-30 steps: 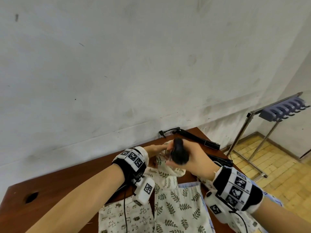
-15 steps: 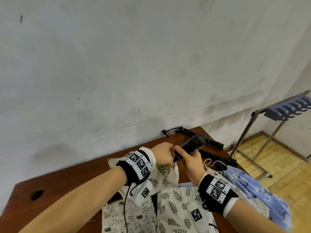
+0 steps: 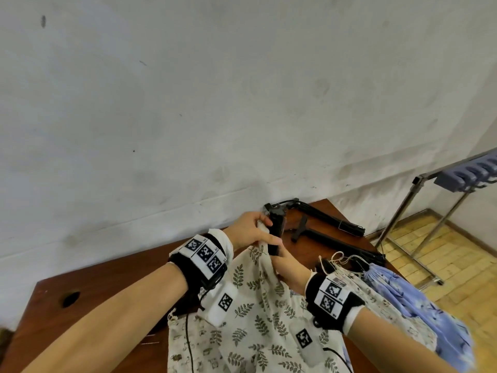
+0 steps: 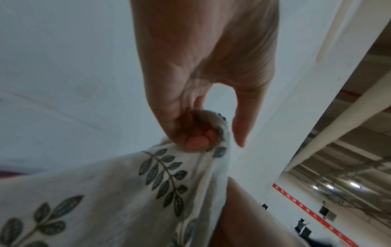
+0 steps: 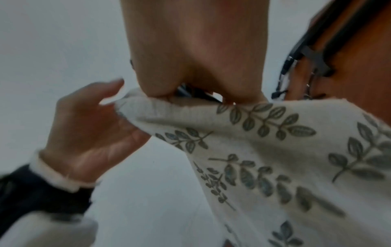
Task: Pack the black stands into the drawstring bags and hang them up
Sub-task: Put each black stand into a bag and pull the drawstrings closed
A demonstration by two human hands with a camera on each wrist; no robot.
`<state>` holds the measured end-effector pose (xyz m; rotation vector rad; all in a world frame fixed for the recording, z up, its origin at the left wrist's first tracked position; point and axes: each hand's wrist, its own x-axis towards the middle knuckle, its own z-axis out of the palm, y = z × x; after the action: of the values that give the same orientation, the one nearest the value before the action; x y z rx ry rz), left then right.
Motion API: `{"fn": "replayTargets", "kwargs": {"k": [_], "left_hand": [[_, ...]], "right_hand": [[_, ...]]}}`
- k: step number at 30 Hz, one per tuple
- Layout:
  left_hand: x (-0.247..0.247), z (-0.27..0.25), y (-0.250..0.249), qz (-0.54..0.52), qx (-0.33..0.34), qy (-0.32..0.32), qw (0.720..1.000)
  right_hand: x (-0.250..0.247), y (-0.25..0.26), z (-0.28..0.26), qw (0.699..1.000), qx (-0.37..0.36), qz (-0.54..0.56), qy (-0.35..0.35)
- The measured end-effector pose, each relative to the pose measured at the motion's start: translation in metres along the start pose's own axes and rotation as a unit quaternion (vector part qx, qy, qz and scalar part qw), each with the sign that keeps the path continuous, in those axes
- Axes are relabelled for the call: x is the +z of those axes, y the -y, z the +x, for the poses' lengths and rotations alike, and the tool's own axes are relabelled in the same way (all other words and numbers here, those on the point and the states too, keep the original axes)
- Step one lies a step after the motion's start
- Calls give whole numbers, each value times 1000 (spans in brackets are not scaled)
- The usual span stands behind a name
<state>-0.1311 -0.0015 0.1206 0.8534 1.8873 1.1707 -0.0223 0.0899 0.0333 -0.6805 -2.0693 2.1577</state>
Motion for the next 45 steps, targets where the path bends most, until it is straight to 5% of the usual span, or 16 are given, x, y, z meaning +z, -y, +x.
{"fn": "replayTargets", "kwargs": {"k": [4, 9, 14, 16, 20, 24, 27, 31, 34, 39, 42, 45], "left_hand": [[8, -3, 8, 98, -75, -96, 988], [13, -2, 27, 149, -64, -67, 984], [2, -6, 33, 237, -71, -63, 967], [-5, -5, 30, 234, -82, -66, 967], [-28, -2, 31, 184, -124, -57, 973], [-42, -1, 30, 196, -132, -85, 968], [-53, -1, 17, 174, -120, -93, 973], [-71, -2, -4, 152, -68, -67, 984], [-66, -5, -15, 187, -37, -7, 982], [-37, 1, -19, 221, 26, 39, 974], [-25, 2, -5, 234, 32, 48, 970], [0, -2, 20, 282, 41, 87, 954]], "right_hand": [[5, -5, 0, 978, -73, -198, -1], [16, -28, 2, 952, -52, -296, -59], [13, -36, 5, 905, -37, -423, 3], [5, -30, 0, 860, -19, -509, 32], [-24, -28, -6, 697, -64, -713, 41], [-48, -26, -6, 676, -186, -709, 82], [-49, -12, -4, 693, -250, -672, 73], [-39, 27, 0, 818, -328, -471, -43], [-24, 61, 1, 814, -411, -401, -89], [-22, 89, 8, 806, -420, -412, -67], [-36, 76, -1, 826, -354, -439, -17], [-40, 51, -15, 813, -251, -522, 57]]}}
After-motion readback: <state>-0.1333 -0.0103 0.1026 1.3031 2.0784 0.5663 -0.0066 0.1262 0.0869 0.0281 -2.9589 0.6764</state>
